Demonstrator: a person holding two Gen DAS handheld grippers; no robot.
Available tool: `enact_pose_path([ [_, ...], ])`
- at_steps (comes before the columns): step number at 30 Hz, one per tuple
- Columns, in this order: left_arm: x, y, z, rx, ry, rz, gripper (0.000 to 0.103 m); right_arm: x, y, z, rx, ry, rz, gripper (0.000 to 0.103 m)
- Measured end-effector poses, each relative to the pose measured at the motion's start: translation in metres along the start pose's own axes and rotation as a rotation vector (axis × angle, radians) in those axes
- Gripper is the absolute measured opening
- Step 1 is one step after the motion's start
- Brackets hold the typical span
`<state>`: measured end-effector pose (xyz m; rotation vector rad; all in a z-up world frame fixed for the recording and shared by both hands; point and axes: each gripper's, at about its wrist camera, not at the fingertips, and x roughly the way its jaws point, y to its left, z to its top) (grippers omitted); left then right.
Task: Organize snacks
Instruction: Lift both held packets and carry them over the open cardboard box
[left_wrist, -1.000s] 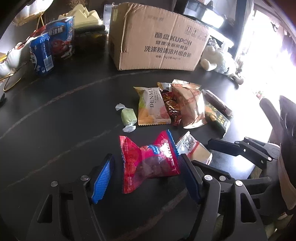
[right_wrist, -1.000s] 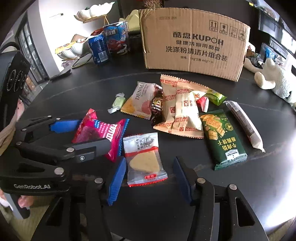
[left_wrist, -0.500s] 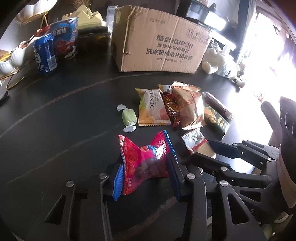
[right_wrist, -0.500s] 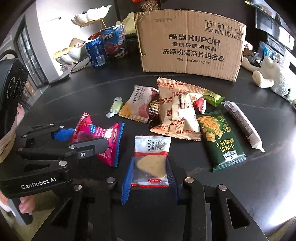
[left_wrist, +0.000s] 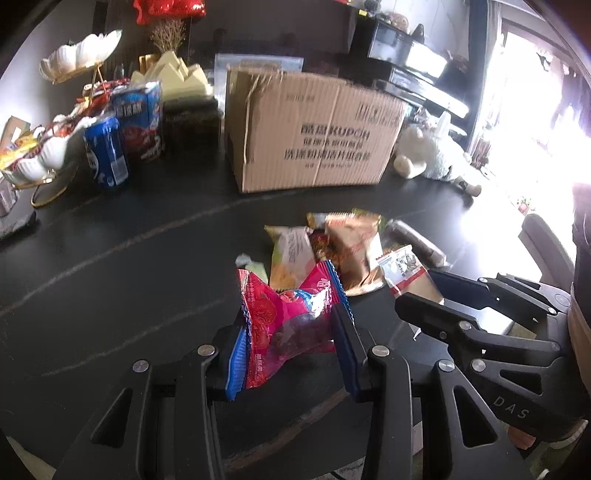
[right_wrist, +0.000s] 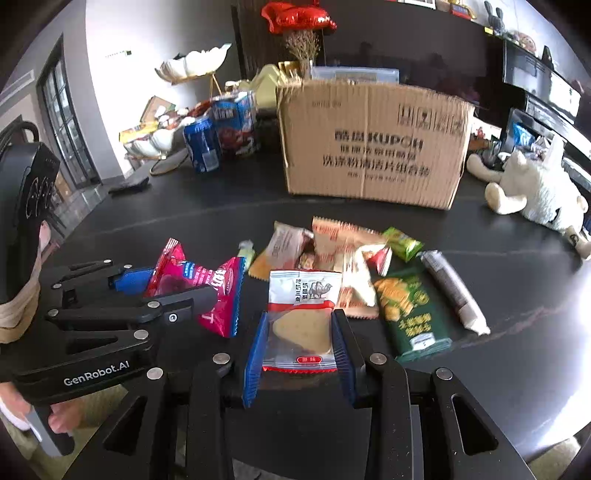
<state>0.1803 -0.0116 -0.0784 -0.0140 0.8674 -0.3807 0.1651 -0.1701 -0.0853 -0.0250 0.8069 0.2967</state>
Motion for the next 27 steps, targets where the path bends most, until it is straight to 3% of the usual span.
enact_pose_path([
  [13,-0.032,-0.013,0.055,0.032,-0.114,0.015,0.041,-0.037,-0.017,0.054,0.019,-0.142,-0.015,0.036],
  [27,-0.045,-0.020,0.120,0.074,-0.205,0.061,0.041,-0.046,-0.039,0.110,0.039,-0.231,-0.014,0.036],
])
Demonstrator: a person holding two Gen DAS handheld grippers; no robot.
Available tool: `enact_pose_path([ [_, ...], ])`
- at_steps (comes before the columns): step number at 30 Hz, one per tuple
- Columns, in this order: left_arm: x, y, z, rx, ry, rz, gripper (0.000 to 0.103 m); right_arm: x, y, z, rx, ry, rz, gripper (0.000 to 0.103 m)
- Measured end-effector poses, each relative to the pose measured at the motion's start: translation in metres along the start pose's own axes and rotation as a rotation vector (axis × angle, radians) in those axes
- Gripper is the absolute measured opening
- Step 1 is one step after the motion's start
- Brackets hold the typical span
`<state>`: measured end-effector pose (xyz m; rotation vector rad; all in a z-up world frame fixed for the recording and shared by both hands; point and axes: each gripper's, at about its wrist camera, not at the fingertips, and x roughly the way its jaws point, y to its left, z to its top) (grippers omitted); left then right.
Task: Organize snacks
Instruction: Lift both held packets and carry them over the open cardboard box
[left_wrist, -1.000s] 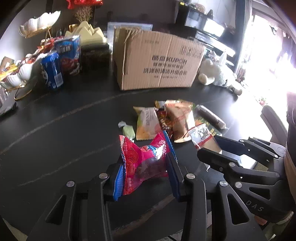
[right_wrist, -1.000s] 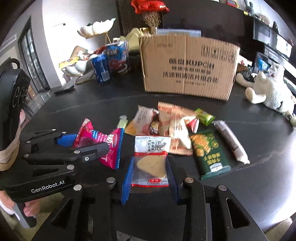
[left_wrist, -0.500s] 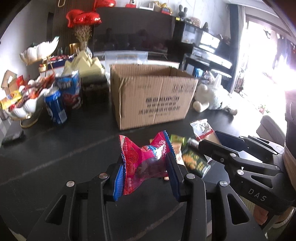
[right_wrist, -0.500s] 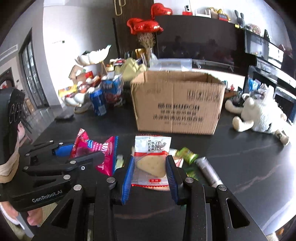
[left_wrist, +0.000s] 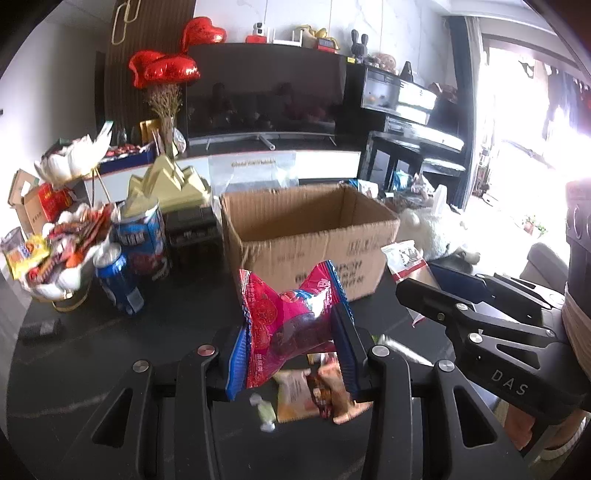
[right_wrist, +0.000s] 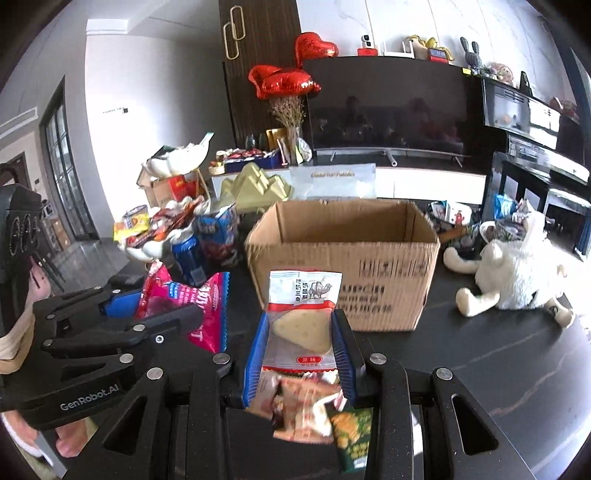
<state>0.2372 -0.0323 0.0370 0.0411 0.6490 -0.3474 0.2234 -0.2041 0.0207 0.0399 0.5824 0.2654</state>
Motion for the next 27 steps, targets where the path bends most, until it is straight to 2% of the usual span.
enact_pose_path([
  [16,0.034,0.008,0.059,0.009,-0.045,0.031,0.041,0.035,-0.025,0.053,0.010,-0.025,-0.018,0.036],
  [27,0.078,0.013,0.090,0.037,-0.035,0.039,0.041,0.074,-0.047,0.078,0.032,-0.006,-0.047,0.036],
])
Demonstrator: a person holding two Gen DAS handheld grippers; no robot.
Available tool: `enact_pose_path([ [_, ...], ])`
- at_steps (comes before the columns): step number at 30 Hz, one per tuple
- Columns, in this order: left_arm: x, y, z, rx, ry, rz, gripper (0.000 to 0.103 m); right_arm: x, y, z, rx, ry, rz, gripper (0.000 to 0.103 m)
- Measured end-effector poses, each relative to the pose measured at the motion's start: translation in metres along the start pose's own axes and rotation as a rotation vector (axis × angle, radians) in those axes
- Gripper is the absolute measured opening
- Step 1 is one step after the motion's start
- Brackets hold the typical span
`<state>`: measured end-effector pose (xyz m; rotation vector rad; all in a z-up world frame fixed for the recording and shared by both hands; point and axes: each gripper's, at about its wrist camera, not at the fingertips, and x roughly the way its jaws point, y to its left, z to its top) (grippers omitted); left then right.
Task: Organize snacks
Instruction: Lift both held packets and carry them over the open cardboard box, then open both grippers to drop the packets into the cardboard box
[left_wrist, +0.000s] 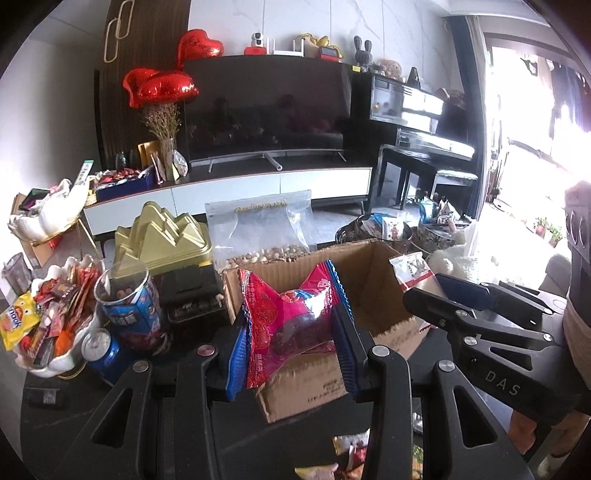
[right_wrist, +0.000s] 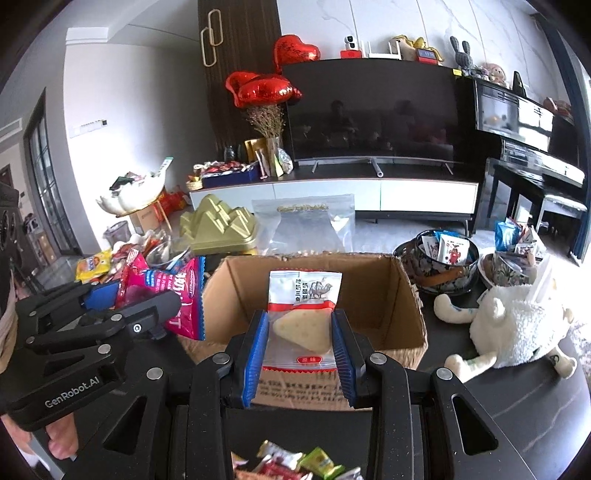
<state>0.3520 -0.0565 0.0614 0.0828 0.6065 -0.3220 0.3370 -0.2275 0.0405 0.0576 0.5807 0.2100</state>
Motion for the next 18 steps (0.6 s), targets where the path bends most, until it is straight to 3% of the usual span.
enact_pose_path([
  [3,0.017,0.001,0.006,0.000,0.007,0.017,0.044,0.014,-0.006,0.004,0.015,0.014,0.000,0.036],
  [6,0.027,0.003,0.009,-0.013,0.008,0.045,0.063,0.023,-0.010,0.006,0.027,0.018,-0.025,0.039],
  [9,0.025,0.004,0.007,-0.018,0.007,0.056,0.063,0.023,-0.011,0.003,0.030,0.012,-0.051,0.050],
  [12,0.013,0.003,-0.001,-0.020,-0.001,0.068,0.069,0.017,-0.008,0.000,0.016,0.003,-0.057,0.050],
  [18,-0.016,0.003,-0.012,-0.023,-0.016,0.091,0.069,-0.004,-0.001,-0.011,0.018,-0.011,-0.043,0.050],
])
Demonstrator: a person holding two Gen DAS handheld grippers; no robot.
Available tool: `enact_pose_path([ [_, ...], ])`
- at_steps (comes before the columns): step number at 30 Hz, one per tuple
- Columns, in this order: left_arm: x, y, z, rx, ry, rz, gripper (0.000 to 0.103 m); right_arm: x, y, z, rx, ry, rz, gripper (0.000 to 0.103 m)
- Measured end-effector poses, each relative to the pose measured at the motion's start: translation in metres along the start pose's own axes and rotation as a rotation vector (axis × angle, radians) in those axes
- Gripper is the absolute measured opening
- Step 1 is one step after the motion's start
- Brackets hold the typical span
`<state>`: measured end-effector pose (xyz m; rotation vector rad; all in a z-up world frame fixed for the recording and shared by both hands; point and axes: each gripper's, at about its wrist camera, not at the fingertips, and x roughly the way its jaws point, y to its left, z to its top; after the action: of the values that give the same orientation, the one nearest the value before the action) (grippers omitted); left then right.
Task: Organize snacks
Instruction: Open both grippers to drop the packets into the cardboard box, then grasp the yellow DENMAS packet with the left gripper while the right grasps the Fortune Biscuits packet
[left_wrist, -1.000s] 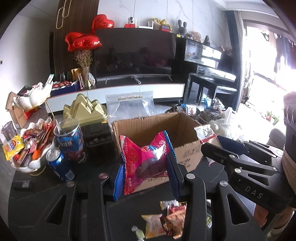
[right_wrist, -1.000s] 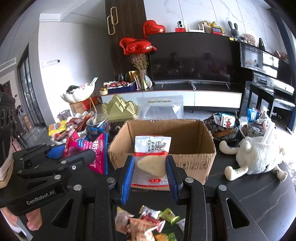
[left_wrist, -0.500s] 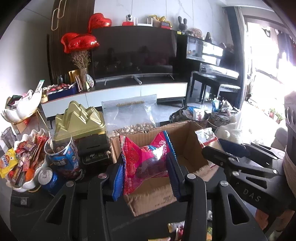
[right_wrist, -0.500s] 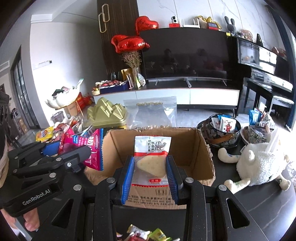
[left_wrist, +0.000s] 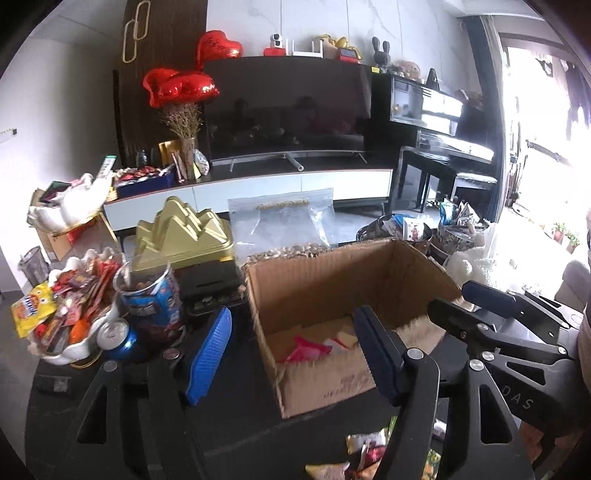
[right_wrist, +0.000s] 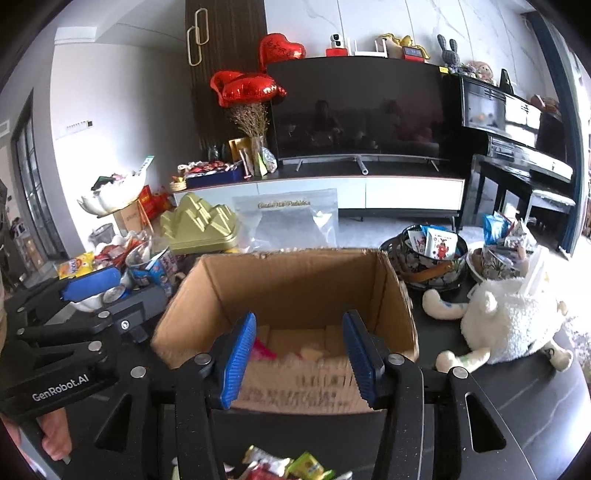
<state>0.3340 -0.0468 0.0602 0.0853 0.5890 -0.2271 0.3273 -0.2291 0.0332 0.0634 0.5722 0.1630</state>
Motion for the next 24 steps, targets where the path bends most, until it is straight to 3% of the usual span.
enact_pose_path([
  [15,-0.067,-0.002,-0.045,0.010,-0.018,0.005,0.069,-0.056,0.025,-0.040,-0.013,-0.030,0.082,0.050],
  [19,-0.080,-0.003,-0.061,0.013,-0.037,0.041,0.071,-0.064,0.028,-0.053,-0.006,-0.015,0.097,0.050],
  [24,-0.082,-0.003,-0.083,0.018,0.002,0.022,0.072,-0.066,0.030,-0.072,0.002,0.020,0.110,0.051],
])
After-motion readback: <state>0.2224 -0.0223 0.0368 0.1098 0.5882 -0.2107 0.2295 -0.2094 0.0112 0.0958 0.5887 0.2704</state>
